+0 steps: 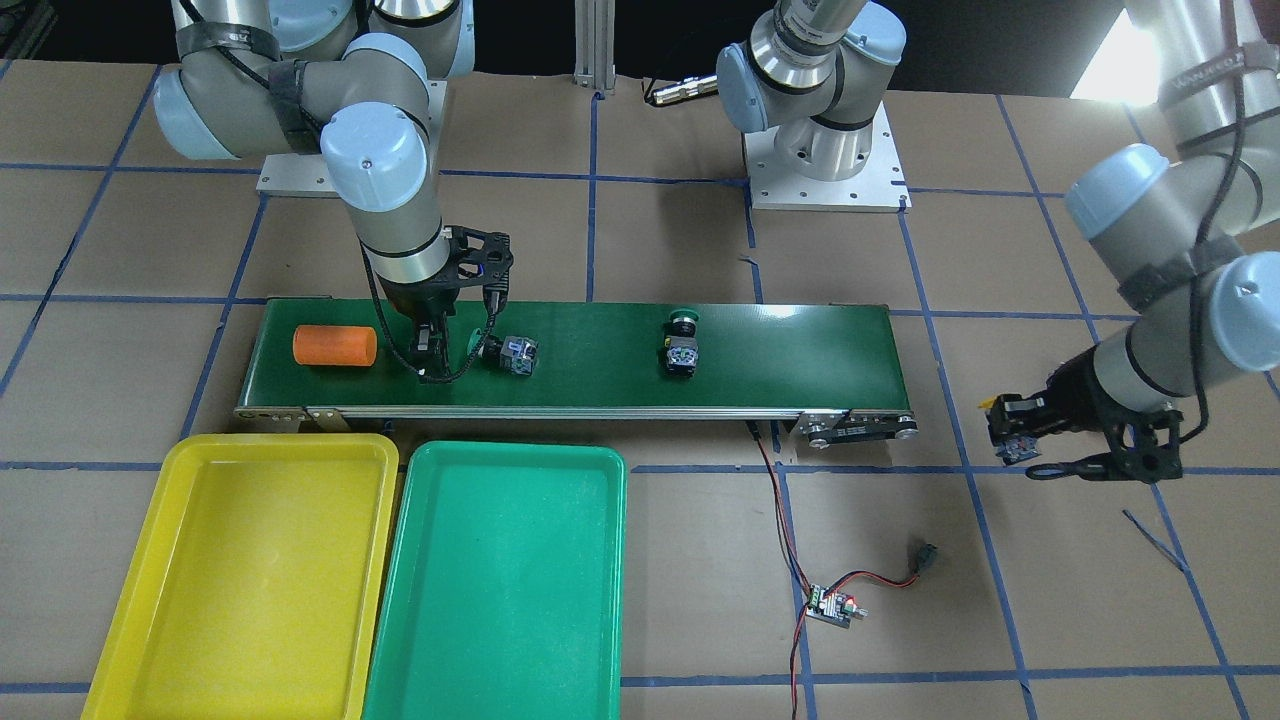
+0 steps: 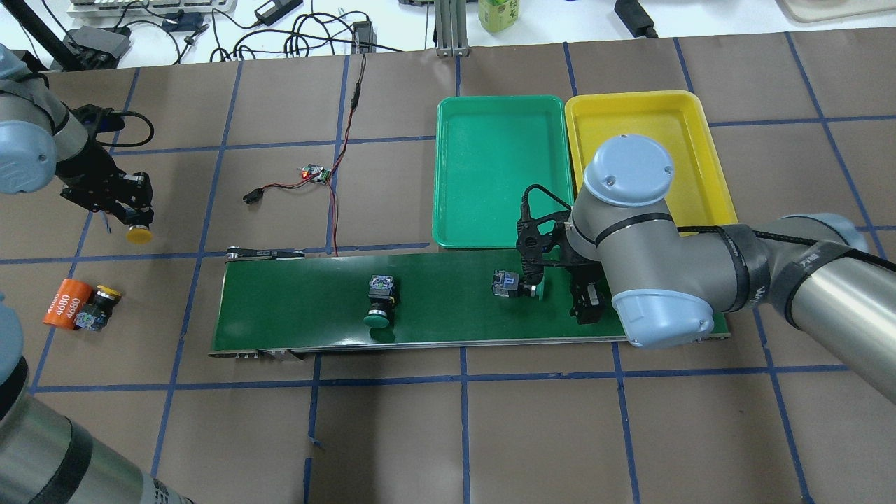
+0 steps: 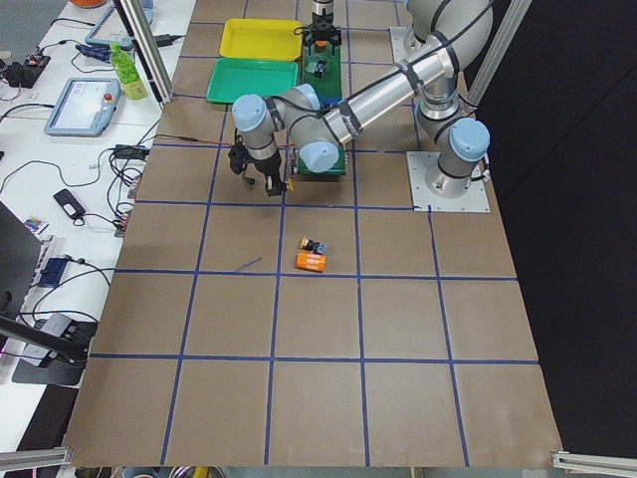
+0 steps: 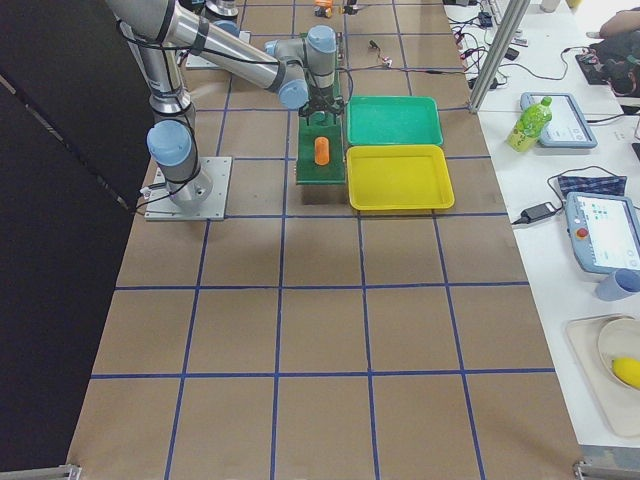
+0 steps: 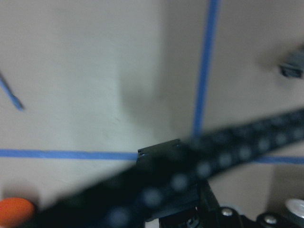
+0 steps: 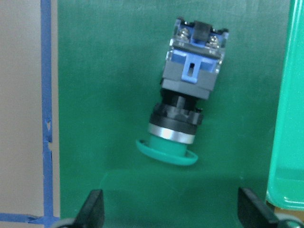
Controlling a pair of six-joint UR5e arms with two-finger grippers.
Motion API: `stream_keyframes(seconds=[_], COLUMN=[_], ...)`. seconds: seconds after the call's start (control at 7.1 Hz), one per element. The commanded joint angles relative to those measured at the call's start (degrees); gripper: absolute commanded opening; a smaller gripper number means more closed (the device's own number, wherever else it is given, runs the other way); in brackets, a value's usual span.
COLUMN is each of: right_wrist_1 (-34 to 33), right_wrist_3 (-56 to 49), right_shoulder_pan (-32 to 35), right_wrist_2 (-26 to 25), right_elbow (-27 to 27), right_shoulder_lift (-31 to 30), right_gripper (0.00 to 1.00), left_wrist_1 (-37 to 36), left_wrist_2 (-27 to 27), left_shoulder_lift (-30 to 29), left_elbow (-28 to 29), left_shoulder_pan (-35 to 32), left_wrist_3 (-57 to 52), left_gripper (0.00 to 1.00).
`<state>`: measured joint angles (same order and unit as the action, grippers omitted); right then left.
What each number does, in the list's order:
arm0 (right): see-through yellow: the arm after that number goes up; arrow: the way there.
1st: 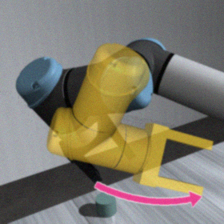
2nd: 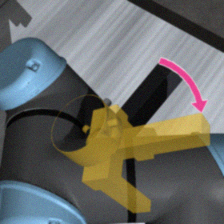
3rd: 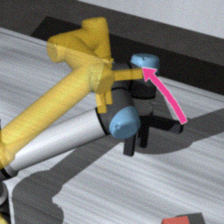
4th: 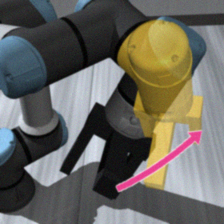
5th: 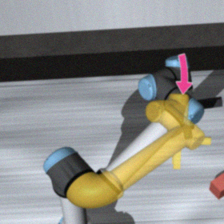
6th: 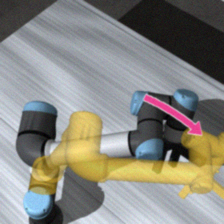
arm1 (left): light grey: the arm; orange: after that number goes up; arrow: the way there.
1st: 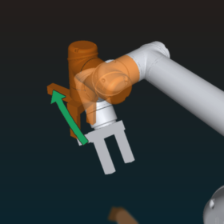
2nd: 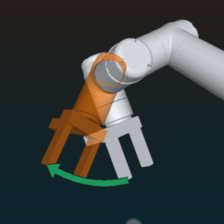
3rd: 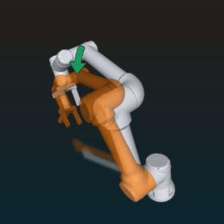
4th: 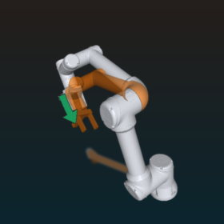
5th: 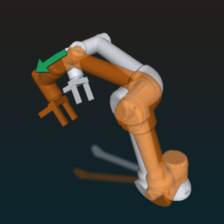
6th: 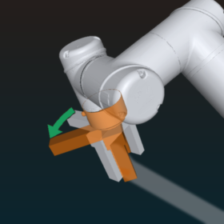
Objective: Sort buttons by color to trays
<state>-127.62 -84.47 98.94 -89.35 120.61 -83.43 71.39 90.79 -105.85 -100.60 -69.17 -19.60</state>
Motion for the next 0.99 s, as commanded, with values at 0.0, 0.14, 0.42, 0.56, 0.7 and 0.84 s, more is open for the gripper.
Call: stream_keyframes(seconds=[0.0, 0.14, 0.42, 0.56, 0.7, 0.84], right_wrist_1=[0.0, -0.1, -0.1, -0.1, -0.1, -0.1], right_wrist_3=[0.1, 0.1, 0.2, 0.2, 0.1, 0.1], right_shoulder_pan=[0.0, 0.0, 0.0, 0.0, -0.1, -0.1], right_wrist_2=[0.1, 0.2, 0.3, 0.6, 0.2, 0.1], right_elbow=[0.0, 0.0, 0.0, 0.1, -0.1, 0.0], right_shoulder_lift=[0.1, 0.0, 0.1, 0.2, 0.3, 0.3], right_gripper=[1.00, 1.00, 1.00, 0.99, 0.88, 0.74], left_wrist_1=[-0.5, -0.6, -0.8, -3.3, -6.4, -7.0], left_wrist_2=[-1.1, -3.5, -5.3, -5.2, -5.2, -4.7], left_shoulder_lift=[10.2, 12.4, 14.3, 14.3, 14.0, 14.6], left_elbow=[-10.0, -11.6, -15.7, -17.9, -20.2, -21.6], left_shoulder_pan=[-10.2, -13.5, -18.0, -19.2, -19.5, -19.5], left_wrist_3=[4.5, 5.5, 6.9, 7.0, 8.5, 7.6], left_gripper=[0.14, 0.14, 0.13, 0.13, 0.13, 0.14])
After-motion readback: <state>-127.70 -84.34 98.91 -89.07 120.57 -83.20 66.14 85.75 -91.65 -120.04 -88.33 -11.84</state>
